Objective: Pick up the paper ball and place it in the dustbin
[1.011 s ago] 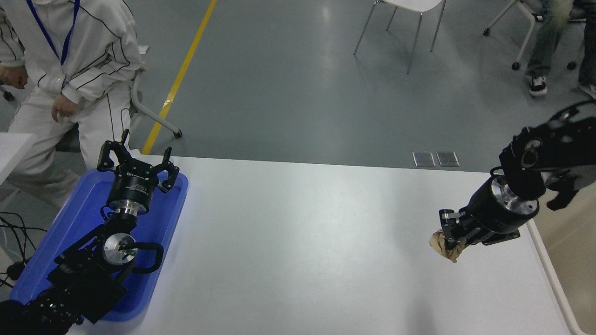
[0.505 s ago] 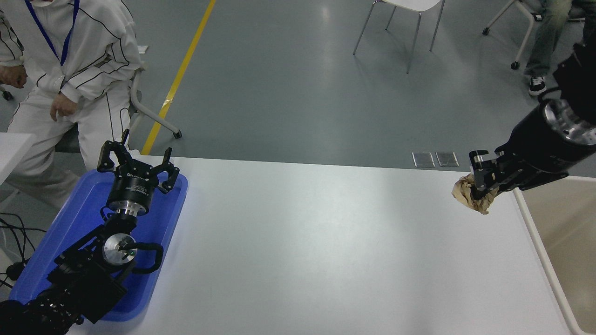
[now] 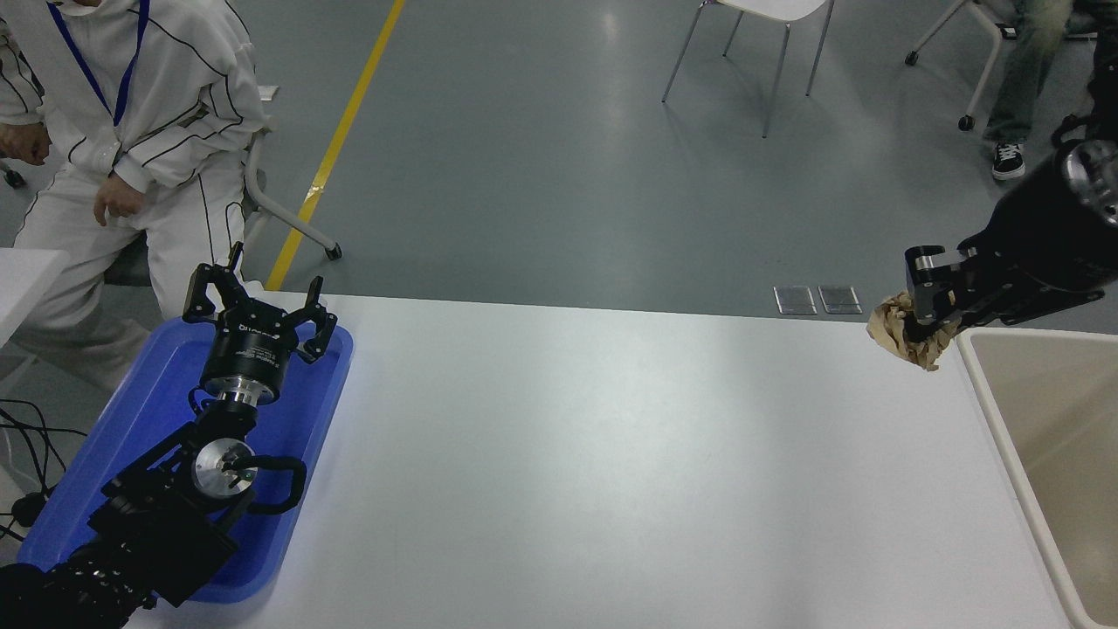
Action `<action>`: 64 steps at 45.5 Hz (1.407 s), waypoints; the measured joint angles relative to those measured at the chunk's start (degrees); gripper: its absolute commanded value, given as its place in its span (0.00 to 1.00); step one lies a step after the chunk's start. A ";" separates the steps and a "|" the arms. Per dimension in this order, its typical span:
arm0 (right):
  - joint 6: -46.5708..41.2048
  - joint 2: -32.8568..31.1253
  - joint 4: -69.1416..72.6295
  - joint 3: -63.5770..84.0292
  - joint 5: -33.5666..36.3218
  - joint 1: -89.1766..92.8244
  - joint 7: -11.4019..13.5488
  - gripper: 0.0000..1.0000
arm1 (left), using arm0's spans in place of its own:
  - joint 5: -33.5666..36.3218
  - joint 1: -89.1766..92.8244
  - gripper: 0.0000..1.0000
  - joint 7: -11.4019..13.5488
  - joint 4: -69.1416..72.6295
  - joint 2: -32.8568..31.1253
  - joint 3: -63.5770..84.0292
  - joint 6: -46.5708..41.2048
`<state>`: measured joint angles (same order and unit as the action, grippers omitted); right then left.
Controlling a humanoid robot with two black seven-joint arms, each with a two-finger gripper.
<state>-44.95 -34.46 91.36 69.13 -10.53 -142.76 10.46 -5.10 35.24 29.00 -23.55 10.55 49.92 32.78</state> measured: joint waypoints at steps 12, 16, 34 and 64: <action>-0.04 -1.66 -0.23 4.17 -0.14 -0.37 0.06 0.00 | 0.01 0.00 1.00 0.00 0.00 0.00 0.00 0.00; -0.04 -2.47 -0.44 6.17 -0.22 -0.41 0.07 0.00 | 0.00 0.00 1.00 0.00 0.00 0.00 0.00 0.00; 0.63 -13.22 -5.02 14.62 -2.35 0.30 0.14 0.00 | -0.01 0.00 1.00 0.00 -0.02 0.00 0.00 0.00; 22.64 -21.80 -22.71 1.92 -6.55 37.31 -0.07 0.00 | 0.01 0.00 1.00 0.00 0.00 0.00 -0.04 0.00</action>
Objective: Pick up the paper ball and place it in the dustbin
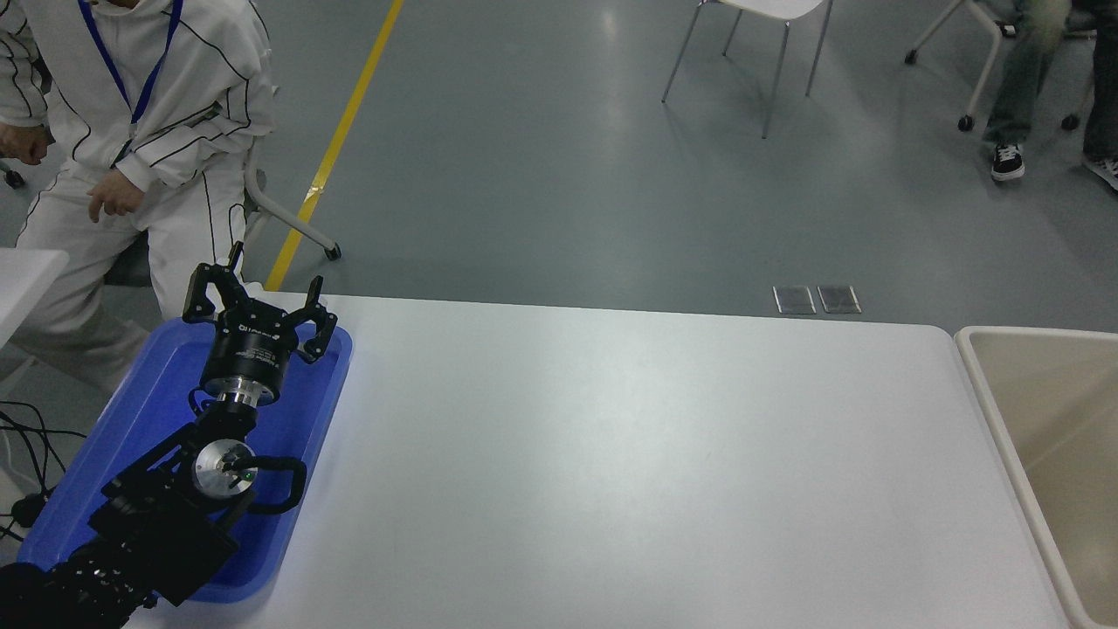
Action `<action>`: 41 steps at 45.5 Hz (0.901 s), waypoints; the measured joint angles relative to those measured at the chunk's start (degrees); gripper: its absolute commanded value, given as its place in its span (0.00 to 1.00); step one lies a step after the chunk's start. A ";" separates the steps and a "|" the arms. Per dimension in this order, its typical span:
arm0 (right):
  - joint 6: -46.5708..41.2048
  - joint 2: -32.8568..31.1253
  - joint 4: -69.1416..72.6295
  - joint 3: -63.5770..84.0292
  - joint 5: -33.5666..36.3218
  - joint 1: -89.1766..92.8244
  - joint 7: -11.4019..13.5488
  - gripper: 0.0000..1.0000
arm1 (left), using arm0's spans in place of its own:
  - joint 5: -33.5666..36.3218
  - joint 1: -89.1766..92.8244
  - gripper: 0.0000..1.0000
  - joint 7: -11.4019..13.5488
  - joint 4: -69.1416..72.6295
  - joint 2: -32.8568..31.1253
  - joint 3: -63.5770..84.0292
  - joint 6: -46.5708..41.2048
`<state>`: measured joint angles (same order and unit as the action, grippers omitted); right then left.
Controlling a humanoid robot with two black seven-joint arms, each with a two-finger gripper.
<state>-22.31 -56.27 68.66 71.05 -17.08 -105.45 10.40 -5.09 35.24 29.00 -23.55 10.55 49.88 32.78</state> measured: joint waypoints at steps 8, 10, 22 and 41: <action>5.98 0.38 -7.59 -12.39 -0.07 16.93 0.00 0.00 | -0.01 0.00 1.00 0.00 0.00 0.00 0.02 0.00; 6.80 0.68 -9.54 -15.02 -0.09 20.29 0.00 0.00 | 0.00 0.00 1.00 0.00 0.00 0.00 0.03 0.00; 10.87 6.00 -25.18 -30.19 -0.09 39.89 0.06 0.00 | 0.00 0.00 1.00 0.00 0.00 -0.01 0.04 0.00; 17.58 16.50 -44.38 -42.10 1.16 55.56 -0.05 0.00 | 0.00 0.00 1.00 0.09 0.00 0.00 0.00 0.00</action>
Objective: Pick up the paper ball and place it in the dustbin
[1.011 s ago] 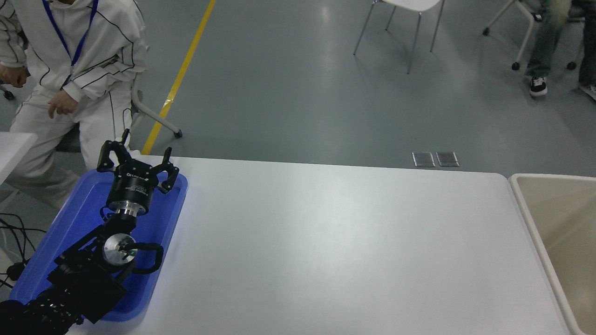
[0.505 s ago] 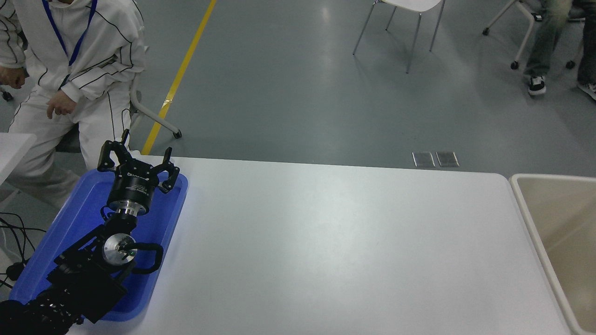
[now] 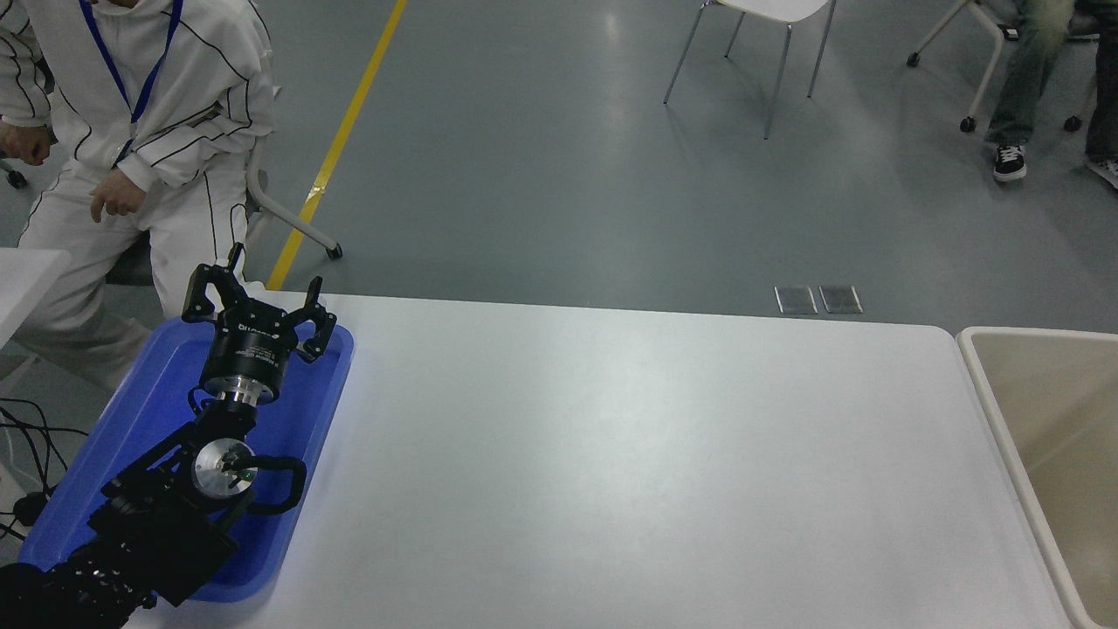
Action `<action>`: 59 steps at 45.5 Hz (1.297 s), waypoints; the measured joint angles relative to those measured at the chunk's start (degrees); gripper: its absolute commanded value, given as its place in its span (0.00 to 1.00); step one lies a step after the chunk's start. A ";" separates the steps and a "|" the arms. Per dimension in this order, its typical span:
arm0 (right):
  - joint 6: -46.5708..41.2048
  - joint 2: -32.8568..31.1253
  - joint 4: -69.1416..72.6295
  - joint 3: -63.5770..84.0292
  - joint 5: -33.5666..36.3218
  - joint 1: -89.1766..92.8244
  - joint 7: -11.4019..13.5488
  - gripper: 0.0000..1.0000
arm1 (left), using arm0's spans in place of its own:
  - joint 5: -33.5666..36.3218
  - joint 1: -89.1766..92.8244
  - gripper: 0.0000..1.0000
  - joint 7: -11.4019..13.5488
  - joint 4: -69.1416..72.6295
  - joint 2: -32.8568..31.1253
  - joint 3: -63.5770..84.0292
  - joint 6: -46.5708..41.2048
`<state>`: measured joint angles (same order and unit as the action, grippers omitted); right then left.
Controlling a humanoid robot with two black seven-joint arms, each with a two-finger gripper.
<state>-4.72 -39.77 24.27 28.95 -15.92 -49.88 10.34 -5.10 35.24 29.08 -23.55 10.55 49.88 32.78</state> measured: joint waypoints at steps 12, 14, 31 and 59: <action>4.17 6.34 -9.47 -4.20 5.11 6.46 -0.58 0.00 | 0.00 0.00 1.00 0.00 0.00 0.00 0.00 0.00; 4.38 7.04 -10.47 -4.73 5.38 7.08 -0.68 0.00 | 0.00 0.00 1.00 0.00 0.00 0.00 0.00 0.00; 7.70 12.91 -18.37 -8.83 7.14 12.77 -1.68 0.00 | 0.00 0.00 1.00 0.01 0.00 0.00 0.01 0.00; 13.97 14.66 -21.08 -8.99 6.86 15.06 -1.90 0.90 | 0.00 0.00 1.00 0.01 0.00 0.00 0.00 0.00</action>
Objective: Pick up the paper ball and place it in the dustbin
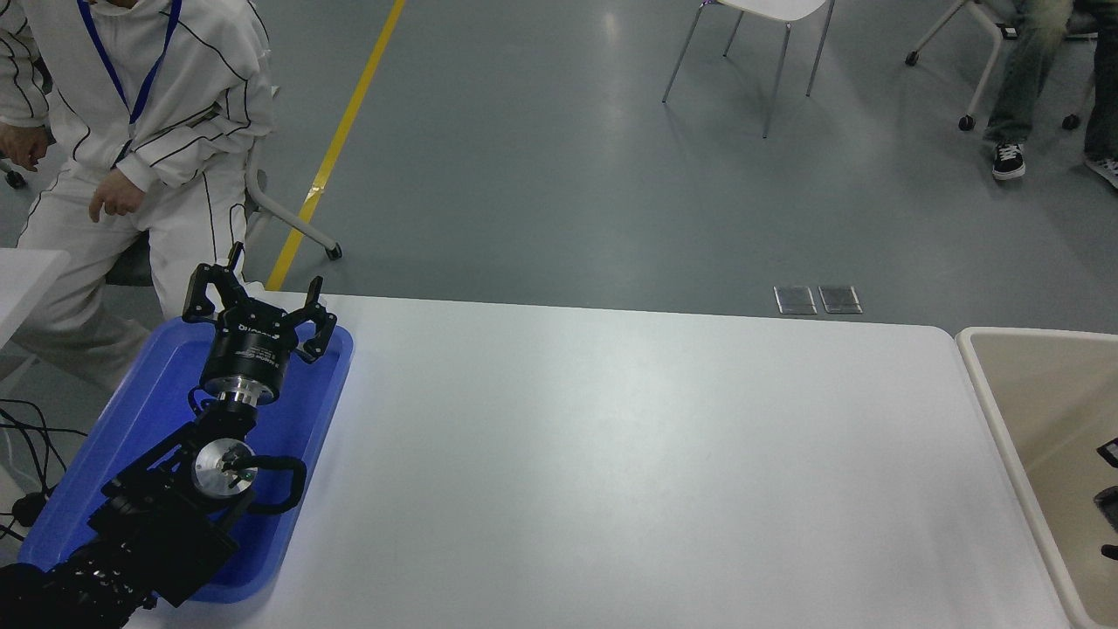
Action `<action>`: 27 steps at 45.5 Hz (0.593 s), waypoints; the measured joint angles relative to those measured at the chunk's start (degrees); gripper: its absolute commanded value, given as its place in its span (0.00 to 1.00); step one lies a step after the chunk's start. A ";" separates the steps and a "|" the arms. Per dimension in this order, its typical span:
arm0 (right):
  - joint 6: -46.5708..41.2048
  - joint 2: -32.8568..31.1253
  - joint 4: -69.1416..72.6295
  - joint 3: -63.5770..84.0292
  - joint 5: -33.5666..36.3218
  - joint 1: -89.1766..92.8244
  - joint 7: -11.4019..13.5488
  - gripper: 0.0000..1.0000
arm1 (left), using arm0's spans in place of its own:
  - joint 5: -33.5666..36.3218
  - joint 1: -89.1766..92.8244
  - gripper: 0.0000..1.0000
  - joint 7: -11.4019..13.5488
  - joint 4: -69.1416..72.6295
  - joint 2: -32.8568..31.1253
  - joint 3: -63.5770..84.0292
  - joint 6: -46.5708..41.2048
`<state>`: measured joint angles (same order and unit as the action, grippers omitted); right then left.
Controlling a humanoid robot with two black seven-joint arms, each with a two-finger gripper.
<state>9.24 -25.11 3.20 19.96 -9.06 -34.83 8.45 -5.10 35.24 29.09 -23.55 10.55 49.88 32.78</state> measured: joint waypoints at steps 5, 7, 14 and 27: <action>2.16 0.06 0.00 -0.05 -0.03 0.11 0.00 0.90 | 0.00 0.00 1.00 0.00 0.00 0.00 0.01 0.00; 2.82 0.08 0.00 -0.06 -0.04 0.14 0.00 0.92 | 0.00 0.00 1.00 0.00 0.00 0.00 0.01 0.00; 4.23 0.12 -0.01 -0.12 -0.06 0.17 0.00 0.93 | 0.00 0.00 1.00 0.00 0.00 0.00 0.02 0.00; 5.21 0.02 0.25 -0.37 -0.08 0.02 -0.01 0.97 | 0.00 0.00 1.00 0.00 0.00 0.00 0.01 0.00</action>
<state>14.46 -25.09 3.45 19.59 -9.13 -34.80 8.43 -5.10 35.24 29.09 -23.55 10.55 49.89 32.78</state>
